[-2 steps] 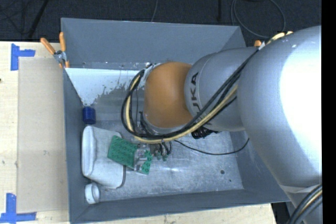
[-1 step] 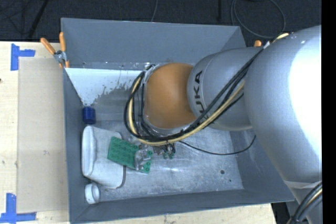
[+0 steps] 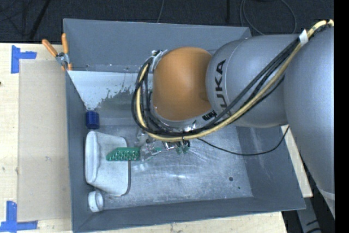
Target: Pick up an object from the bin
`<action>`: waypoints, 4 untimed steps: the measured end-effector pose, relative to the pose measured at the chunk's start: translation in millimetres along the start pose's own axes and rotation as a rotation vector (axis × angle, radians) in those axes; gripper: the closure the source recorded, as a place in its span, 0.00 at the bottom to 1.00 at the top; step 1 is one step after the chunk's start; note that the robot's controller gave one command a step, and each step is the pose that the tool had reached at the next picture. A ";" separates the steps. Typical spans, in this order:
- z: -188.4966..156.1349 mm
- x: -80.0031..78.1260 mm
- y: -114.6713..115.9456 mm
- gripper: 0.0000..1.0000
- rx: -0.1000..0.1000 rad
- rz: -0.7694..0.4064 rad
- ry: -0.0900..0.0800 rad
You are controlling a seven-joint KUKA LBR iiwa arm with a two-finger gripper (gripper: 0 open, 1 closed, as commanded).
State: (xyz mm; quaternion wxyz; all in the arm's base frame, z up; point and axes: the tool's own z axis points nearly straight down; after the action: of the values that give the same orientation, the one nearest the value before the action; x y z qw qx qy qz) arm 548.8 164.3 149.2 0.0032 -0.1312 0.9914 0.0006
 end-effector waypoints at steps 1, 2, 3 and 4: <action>-79.7 -38.7 -4.8 1.00 0.000 -0.023 -0.005; 1.0 -52.5 33.8 1.00 0.004 -0.023 -0.002; 7.1 -61.0 28.9 1.00 0.008 -0.026 -0.001; 7.8 -73.9 26.4 1.00 0.003 -0.031 0.003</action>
Offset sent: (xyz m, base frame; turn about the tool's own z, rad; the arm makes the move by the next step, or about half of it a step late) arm 0.0352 0.0041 0.0754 -0.0240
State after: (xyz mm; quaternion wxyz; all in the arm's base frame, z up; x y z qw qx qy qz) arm 613.4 209.0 141.9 0.0019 -0.1466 0.9892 -0.0013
